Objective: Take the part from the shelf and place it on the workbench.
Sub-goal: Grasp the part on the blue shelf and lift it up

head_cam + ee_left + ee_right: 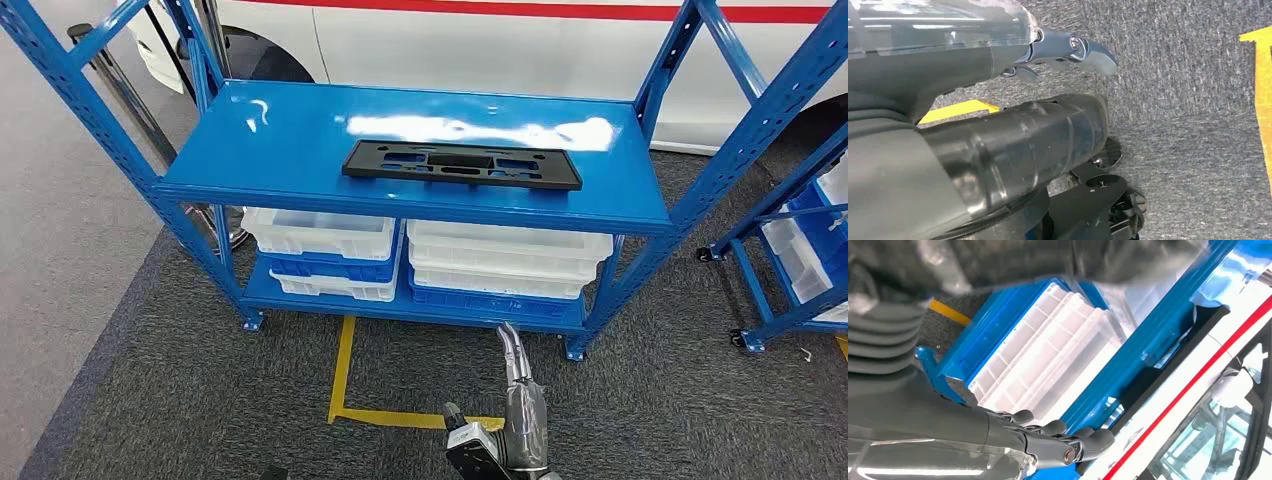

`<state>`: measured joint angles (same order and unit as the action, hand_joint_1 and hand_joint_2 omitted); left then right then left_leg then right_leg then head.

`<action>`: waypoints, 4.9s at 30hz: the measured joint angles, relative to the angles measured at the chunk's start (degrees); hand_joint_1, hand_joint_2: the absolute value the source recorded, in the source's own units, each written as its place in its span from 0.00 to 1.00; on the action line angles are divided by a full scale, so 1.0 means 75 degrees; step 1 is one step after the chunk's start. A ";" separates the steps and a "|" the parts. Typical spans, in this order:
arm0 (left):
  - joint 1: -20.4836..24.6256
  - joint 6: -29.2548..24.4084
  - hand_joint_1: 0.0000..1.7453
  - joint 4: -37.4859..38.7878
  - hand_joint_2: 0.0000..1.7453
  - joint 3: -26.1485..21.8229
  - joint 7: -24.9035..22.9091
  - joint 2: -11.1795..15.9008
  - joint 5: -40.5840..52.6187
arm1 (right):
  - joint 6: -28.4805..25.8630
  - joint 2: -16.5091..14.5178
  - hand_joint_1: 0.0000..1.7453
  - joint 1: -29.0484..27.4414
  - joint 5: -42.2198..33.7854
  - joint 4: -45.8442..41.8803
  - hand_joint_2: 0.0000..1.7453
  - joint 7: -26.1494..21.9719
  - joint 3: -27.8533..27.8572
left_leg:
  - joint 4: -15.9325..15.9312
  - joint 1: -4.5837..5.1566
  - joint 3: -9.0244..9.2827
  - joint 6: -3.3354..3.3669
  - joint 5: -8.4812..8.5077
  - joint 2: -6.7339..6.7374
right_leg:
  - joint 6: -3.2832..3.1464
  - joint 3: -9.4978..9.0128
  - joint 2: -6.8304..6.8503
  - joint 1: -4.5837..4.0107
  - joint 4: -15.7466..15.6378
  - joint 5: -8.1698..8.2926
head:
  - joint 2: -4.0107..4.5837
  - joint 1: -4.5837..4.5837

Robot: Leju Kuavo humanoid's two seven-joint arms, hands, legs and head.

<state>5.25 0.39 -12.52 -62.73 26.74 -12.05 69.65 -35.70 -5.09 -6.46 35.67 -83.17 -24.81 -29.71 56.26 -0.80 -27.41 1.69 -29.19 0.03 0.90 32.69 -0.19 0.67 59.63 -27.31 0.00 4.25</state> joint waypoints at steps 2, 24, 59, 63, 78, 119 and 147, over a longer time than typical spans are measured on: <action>-0.0001 0.0014 0.00 0.0001 0.00 0.0000 0.0000 -0.0001 0.0004 | -0.0021 0.0012 0.00 0.0006 0.0000 0.0001 1.00 0.0002 -0.0007 | -0.0032 -0.0002 0.0013 0.0025 0.0017 0.0010 | 0.0015 0.0203 0.0002 0.0009 0.0387 -0.0210 | 0.0000 0.0001; -0.0083 0.0088 0.00 0.0017 0.00 -0.0001 -0.0015 0.0001 0.0023 | -0.0184 0.0163 0.00 0.0042 0.0011 0.0050 1.00 0.0141 -0.0238 | 0.1723 -0.0029 -0.1347 -0.0294 0.0014 -0.0014 | -0.0338 -0.0524 -0.0045 -0.0016 -0.0032 -0.0494 | 0.0000 -0.0012; -0.0077 0.0091 0.00 0.0085 0.00 -0.0004 -0.0102 0.0012 0.0054 | -0.0305 0.0498 0.00 0.0186 0.1081 -0.0270 1.00 0.0613 -0.0521 | 0.0503 0.0094 -0.1186 -0.0078 0.0535 -0.0029 | -0.0134 -0.0874 -0.0099 -0.0060 -0.0157 -0.0664 | 0.0000 -0.0072; -0.0026 0.0099 0.00 0.0085 0.00 -0.0003 -0.0096 0.0001 0.0055 | -0.0311 0.0517 0.00 0.0242 0.1121 -0.0350 1.00 0.0627 -0.0525 | 0.0319 0.0070 -0.0799 0.0131 0.0437 -0.0057 | 0.0016 -0.0665 -0.0064 -0.0040 0.0481 -0.0745 | 0.0000 -0.0061; 0.0193 -0.0405 0.00 0.0102 0.00 0.0248 -0.0715 -0.0096 0.0421 | 0.0147 0.1005 0.00 0.1059 0.3421 -0.0697 1.00 0.1361 -0.0613 | 0.0601 0.0142 0.0064 -0.0076 -0.0487 -0.0119 | -0.0307 0.0401 -0.0068 -0.0103 -0.0132 0.0455 | 0.0000 -0.0076; 0.0262 -0.0460 0.00 0.0105 0.00 0.0463 -0.0817 -0.0080 0.0444 | 0.1006 0.1684 0.00 0.1156 0.3442 -0.0806 1.00 0.1612 -0.0800 | 0.0322 0.0044 -0.0620 -0.0035 0.0243 -0.0064 | 0.0088 0.0197 -0.0040 0.0029 -0.0208 0.0318 | 0.0000 -0.0101; 0.0284 -0.0437 0.00 0.0105 0.00 0.0695 -0.1002 -0.0080 0.0528 | 0.1526 0.2895 0.00 0.2170 0.4477 -0.1571 1.00 0.1622 -0.1967 | 0.0319 0.0030 -0.0623 -0.0041 0.0242 -0.0060 | 0.0075 0.0225 -0.0044 0.0016 -0.0160 0.0302 | 0.0000 -0.0099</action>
<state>7.38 -2.89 -11.74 -57.52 19.23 -12.66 73.61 -24.26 16.62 9.82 69.25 -94.95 -12.65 -44.47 58.65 -0.57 -32.08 1.38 -27.37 -0.42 1.47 34.38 -0.51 0.79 58.43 -25.04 0.00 3.51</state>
